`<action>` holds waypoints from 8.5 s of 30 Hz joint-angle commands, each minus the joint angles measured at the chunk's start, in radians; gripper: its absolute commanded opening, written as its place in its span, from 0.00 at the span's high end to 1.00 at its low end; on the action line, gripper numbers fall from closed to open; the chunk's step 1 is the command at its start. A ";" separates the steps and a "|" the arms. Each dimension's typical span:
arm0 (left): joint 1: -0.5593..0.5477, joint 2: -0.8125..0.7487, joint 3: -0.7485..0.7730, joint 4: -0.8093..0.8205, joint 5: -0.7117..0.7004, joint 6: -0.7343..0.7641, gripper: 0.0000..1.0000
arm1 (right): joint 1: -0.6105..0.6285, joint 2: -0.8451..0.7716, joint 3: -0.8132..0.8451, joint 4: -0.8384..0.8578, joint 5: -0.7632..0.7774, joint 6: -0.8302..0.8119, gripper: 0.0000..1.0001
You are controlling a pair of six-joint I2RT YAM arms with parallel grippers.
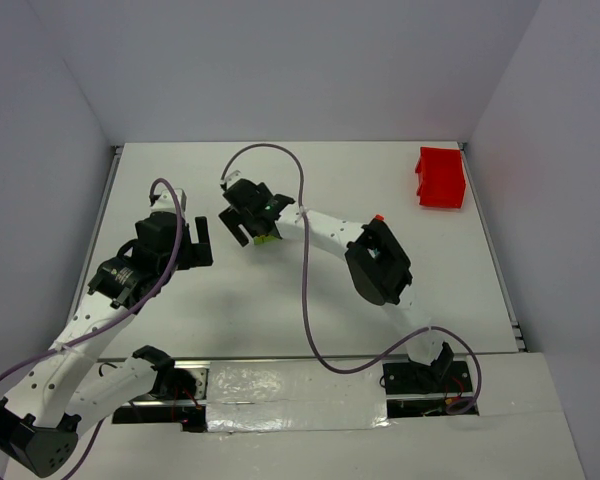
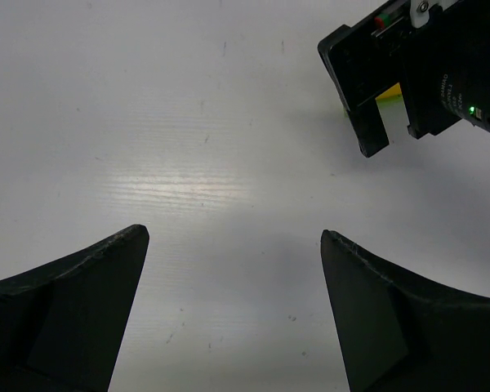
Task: Build the wood block tower
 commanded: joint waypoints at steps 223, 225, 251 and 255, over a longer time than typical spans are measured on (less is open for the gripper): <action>0.006 -0.005 -0.005 0.030 0.014 0.015 0.01 | -0.095 0.022 0.040 -0.076 -0.177 0.310 0.18; 0.006 -0.005 -0.005 0.030 0.014 0.015 0.00 | -0.093 0.024 0.037 -0.073 -0.175 0.311 0.18; 0.006 -0.005 -0.005 0.030 0.016 0.016 0.01 | -0.093 0.049 0.045 -0.078 -0.174 0.298 0.10; 0.006 -0.003 -0.005 0.030 0.017 0.016 0.01 | -0.093 0.045 0.043 -0.076 -0.171 0.301 0.09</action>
